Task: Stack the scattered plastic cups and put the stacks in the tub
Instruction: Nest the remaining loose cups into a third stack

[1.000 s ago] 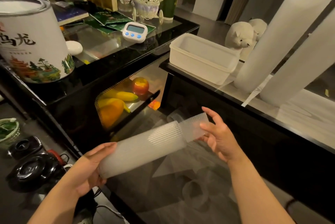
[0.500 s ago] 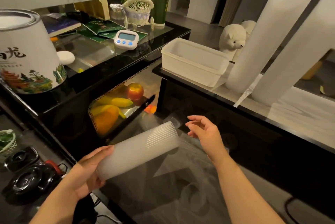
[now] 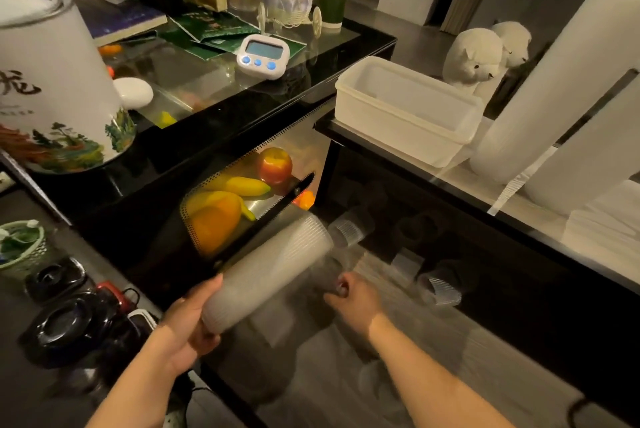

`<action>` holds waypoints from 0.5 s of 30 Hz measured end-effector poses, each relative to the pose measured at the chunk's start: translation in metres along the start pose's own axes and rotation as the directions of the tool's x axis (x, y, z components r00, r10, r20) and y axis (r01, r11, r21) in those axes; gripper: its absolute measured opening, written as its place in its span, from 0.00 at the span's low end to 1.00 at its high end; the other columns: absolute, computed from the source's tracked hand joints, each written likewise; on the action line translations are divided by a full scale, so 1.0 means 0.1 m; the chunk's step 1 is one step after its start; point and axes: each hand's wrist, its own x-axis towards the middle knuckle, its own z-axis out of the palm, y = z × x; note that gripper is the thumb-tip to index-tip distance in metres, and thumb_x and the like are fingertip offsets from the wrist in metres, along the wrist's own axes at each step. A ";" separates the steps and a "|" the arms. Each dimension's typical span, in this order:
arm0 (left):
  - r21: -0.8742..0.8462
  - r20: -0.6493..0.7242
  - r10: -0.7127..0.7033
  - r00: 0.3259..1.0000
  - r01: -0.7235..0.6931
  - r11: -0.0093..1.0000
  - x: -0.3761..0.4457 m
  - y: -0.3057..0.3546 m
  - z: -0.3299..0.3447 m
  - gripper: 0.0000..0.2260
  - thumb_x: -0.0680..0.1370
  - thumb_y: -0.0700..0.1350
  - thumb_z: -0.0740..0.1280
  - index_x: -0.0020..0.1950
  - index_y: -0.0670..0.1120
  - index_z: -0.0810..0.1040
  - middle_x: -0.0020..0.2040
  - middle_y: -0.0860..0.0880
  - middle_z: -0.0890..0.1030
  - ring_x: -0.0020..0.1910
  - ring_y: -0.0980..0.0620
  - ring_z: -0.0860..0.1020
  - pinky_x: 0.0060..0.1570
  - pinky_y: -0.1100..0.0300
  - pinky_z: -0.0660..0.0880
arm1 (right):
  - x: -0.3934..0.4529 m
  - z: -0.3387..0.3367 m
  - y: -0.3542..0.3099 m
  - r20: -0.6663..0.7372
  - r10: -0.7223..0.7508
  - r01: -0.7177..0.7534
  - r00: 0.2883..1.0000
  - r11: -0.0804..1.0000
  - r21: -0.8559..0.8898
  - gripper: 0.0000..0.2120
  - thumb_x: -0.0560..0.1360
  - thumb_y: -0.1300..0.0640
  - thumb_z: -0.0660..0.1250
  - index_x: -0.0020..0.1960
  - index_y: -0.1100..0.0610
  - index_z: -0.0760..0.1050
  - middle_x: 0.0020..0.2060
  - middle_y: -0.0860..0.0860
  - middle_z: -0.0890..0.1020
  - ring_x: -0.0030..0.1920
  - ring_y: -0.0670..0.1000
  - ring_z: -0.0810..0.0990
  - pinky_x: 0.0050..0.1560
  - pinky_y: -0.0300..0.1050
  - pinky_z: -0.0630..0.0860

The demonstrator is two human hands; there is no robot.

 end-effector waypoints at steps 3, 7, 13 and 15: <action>-0.063 -0.019 0.025 1.000 -0.026 0.998 -0.01 0.00 0.06 0.08 0.77 0.52 0.70 0.48 0.48 0.76 0.49 0.42 0.75 0.45 0.44 0.75 0.38 0.54 0.70 | -0.18 0.29 -0.08 0.042 -0.063 0.064 0.997 0.998 -0.015 0.07 0.74 0.50 0.70 0.46 0.44 0.71 0.39 0.44 0.75 0.38 0.42 0.72 0.48 0.42 0.75; -0.101 -0.011 0.026 1.000 -0.027 0.995 -0.03 0.00 0.16 0.06 0.79 0.50 0.68 0.48 0.49 0.76 0.45 0.44 0.78 0.43 0.46 0.76 0.37 0.56 0.71 | -0.31 0.54 -0.19 0.149 -0.101 0.120 0.984 0.985 -0.127 0.23 0.75 0.43 0.66 0.67 0.45 0.68 0.62 0.49 0.71 0.59 0.51 0.75 0.62 0.45 0.72; -0.155 -0.001 0.030 1.000 -0.030 0.988 0.13 -0.21 0.23 0.07 0.80 0.52 0.65 0.56 0.54 0.77 0.51 0.47 0.80 0.45 0.47 0.77 0.39 0.56 0.70 | -0.59 0.63 -0.36 0.248 -0.152 0.219 0.957 0.938 -0.268 0.52 0.59 0.16 0.46 0.75 0.43 0.56 0.71 0.49 0.59 0.67 0.56 0.71 0.67 0.49 0.70; -0.147 -0.021 0.011 1.000 -0.014 0.989 0.17 -0.32 0.28 0.09 0.79 0.56 0.65 0.58 0.57 0.77 0.52 0.48 0.80 0.44 0.48 0.77 0.37 0.58 0.69 | -0.66 0.74 -0.39 0.337 -0.143 0.236 0.931 0.938 -0.254 0.53 0.60 0.16 0.55 0.77 0.43 0.52 0.74 0.50 0.56 0.71 0.57 0.67 0.72 0.51 0.66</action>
